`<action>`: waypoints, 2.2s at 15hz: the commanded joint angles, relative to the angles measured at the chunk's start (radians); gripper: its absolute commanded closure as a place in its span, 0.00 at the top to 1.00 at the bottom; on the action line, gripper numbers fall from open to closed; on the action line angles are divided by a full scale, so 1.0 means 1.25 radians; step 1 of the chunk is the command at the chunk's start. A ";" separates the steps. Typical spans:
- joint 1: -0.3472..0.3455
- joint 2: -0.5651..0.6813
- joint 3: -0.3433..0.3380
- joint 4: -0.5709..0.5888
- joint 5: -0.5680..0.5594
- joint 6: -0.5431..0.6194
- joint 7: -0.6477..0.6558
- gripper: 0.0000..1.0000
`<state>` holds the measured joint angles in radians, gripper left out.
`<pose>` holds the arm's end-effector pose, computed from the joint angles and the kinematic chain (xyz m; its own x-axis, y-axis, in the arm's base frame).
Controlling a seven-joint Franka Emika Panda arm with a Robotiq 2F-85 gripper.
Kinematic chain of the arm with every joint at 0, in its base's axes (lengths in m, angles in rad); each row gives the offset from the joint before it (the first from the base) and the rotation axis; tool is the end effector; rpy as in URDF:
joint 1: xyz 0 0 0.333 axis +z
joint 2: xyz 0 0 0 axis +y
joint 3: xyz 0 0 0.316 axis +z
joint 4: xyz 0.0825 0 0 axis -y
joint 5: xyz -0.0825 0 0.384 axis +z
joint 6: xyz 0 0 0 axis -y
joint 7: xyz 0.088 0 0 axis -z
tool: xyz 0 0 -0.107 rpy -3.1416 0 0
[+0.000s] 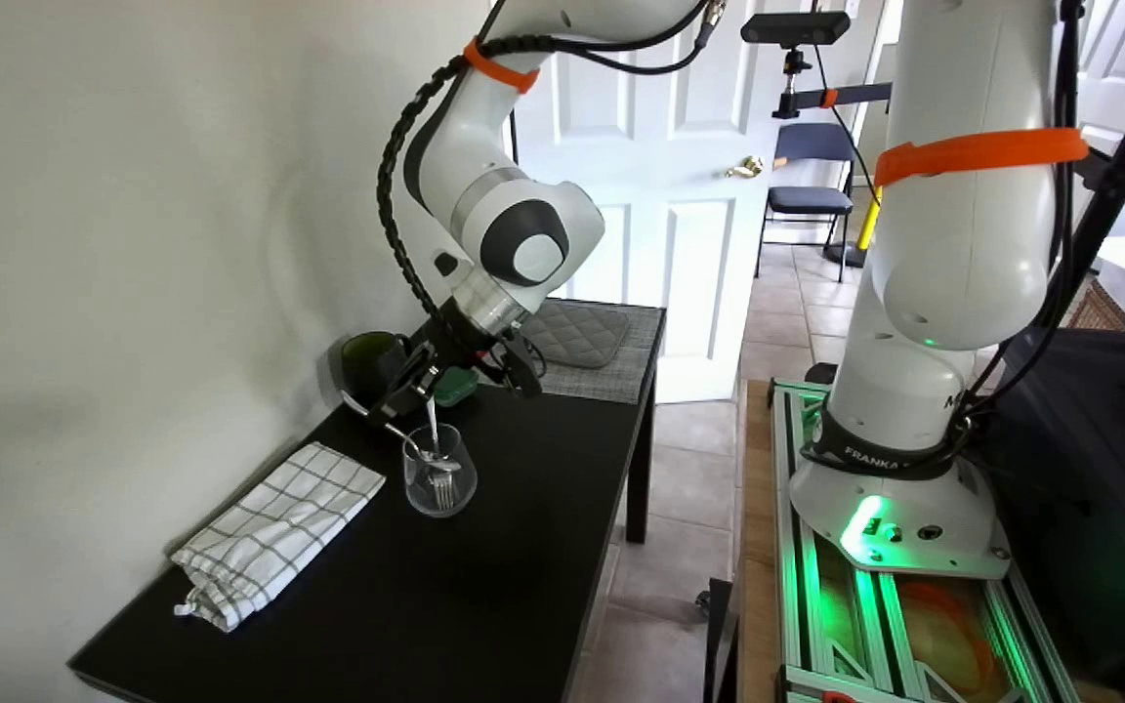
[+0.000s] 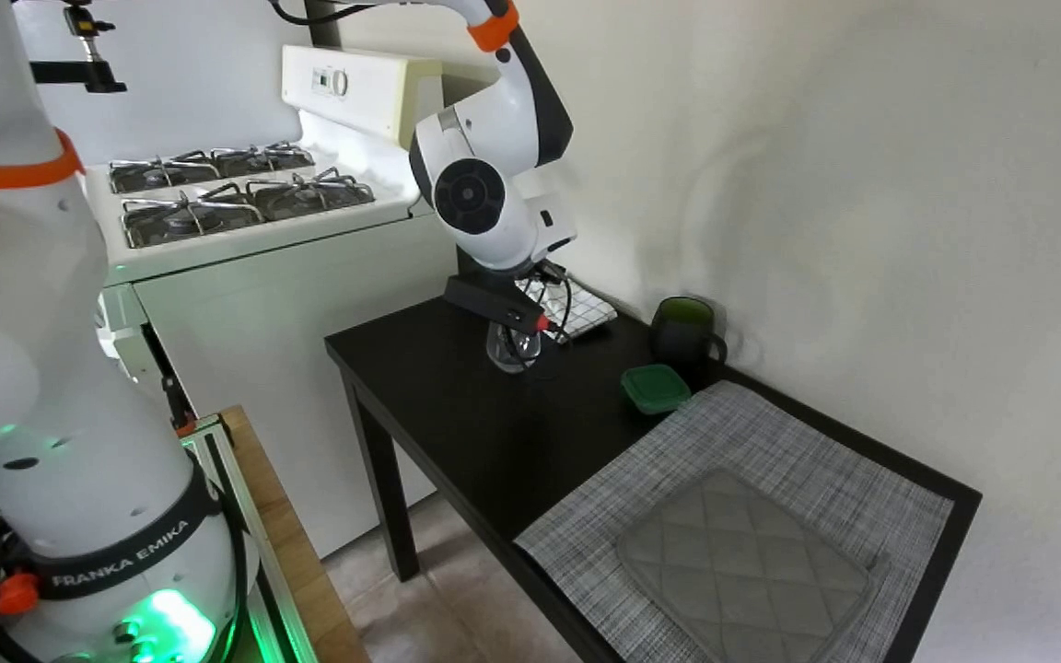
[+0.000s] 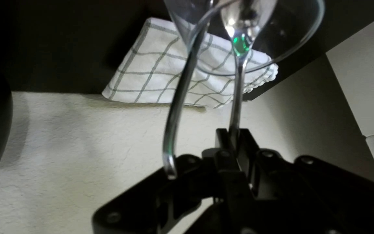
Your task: Lift the folk and spoon from the table and put them in the glass cup
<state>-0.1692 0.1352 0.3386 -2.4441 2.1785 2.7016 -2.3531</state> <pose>0.4524 0.0522 0.2324 0.6121 0.1884 0.7680 0.4899 -0.8527 -0.1813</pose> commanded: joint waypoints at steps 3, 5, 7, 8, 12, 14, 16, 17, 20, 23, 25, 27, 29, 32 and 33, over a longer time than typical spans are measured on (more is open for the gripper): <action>0.003 -0.014 0.000 -0.026 0.021 0.003 -0.032 0.03; 0.003 -0.014 0.000 -0.030 0.020 0.003 -0.034 0.03; 0.003 -0.015 0.001 -0.033 0.019 0.004 -0.031 0.37; 0.003 -0.016 0.001 -0.034 0.018 0.003 -0.029 0.43; 0.003 -0.022 0.003 -0.037 0.009 0.004 -0.017 0.74; 0.002 -0.033 0.005 -0.042 0.000 0.001 -0.001 0.87; 0.001 -0.060 0.011 -0.053 -0.021 -0.003 0.029 1.00; 0.001 -0.073 0.014 -0.057 -0.033 0.001 0.047 1.00; 0.101 -0.128 -0.077 -0.074 -0.109 0.015 0.150 1.00; 0.141 -0.172 -0.108 -0.084 -0.230 0.062 0.284 1.00; 0.158 -0.193 -0.116 -0.091 -0.324 0.100 0.396 1.00; 0.168 -0.203 -0.119 -0.107 -0.427 0.130 0.513 1.00; 0.173 -0.211 -0.124 -0.119 -0.523 0.152 0.629 1.00; 0.168 -0.205 -0.136 -0.156 -0.682 0.138 0.804 1.00; 0.165 -0.206 -0.142 -0.169 -0.737 0.131 0.861 1.00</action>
<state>0.0204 -0.0976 0.1920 -2.5903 1.4293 2.8746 -1.4733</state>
